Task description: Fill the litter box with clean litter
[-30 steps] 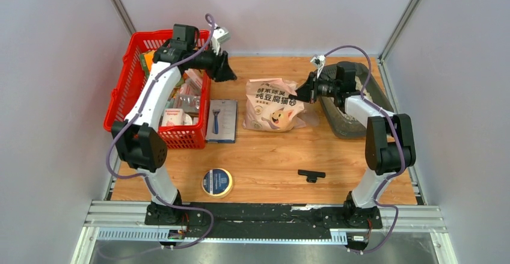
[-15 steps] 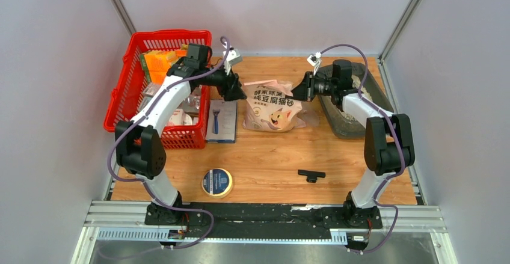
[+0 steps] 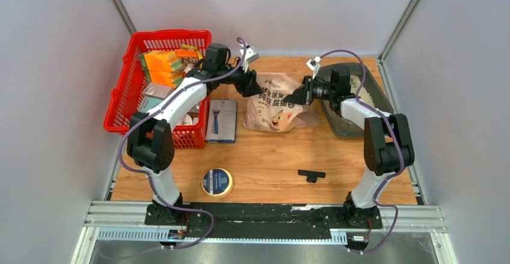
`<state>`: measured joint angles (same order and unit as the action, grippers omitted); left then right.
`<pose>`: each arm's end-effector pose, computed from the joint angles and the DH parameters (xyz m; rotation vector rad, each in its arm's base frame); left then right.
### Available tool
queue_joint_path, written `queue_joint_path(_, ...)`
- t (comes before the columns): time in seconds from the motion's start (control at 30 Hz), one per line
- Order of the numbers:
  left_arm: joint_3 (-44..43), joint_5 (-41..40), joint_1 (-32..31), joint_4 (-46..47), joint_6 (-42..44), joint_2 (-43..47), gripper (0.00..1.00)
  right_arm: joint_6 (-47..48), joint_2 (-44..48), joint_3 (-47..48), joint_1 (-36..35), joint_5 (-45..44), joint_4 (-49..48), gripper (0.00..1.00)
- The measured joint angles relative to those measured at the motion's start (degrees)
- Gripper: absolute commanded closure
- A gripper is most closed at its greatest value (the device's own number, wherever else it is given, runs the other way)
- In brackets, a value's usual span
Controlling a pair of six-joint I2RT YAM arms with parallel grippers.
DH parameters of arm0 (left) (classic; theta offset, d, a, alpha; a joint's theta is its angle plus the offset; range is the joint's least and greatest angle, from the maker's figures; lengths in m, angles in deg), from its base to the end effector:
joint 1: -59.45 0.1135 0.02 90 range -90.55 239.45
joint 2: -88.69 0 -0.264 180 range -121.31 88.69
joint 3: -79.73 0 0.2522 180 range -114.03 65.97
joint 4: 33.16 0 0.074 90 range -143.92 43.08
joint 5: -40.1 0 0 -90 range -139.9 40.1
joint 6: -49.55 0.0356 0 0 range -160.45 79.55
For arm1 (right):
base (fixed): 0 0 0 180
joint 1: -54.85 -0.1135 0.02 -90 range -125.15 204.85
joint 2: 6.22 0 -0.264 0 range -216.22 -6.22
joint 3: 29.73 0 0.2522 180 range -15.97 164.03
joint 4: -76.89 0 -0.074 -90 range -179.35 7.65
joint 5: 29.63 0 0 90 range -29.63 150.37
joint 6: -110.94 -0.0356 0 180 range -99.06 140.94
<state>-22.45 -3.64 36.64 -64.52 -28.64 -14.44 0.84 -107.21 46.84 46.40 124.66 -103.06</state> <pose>0.3730 -0.1848 0.3137 1.0598 1.7956 -0.9701 0.3725 0.0878 0.2313 -0.5592 1.9255 1.4270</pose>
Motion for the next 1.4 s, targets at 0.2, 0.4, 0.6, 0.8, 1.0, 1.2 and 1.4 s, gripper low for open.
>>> queue_joint_path(0.2,0.4,-3.7,0.8,1.8,-3.5,-0.1,0.27,-1.9,0.2,-1.9,0.0,-0.3,-2.9,0.9)
queue_joint_path(0.4,3.1,-4.7,3.0,2.6,-4.8,2.1,0.22,-3.1,0.3,-2.1,0.6,-0.4,-3.8,1.0)
queue_joint_path(0.6,5.3,-1.4,2.6,5.2,-4.9,2.9,0.22,-4.1,0.3,-1.9,0.7,-0.3,-3.4,1.0)
queue_joint_path(0.8,2.2,2.0,-1.0,9.5,-6.4,-2.4,0.43,-0.9,0.3,0.7,0.7,0.0,2.9,1.0)
queue_joint_path(1.0,1.5,4.6,-1.3,11.5,-11.6,-4.7,0.91,4.2,-0.7,5.8,2.6,2.2,12.4,1.0)
queue_joint_path(1.2,7.6,5.6,-0.8,14.1,-19.6,-1.2,1.0,8.8,-1.8,8.7,4.0,6.4,21.4,1.0)
queue_joint_path(1.4,10.5,8.4,-0.8,10.5,-23.7,2.0,1.0,12.5,-1.6,8.7,4.0,10.1,29.0,0.94)
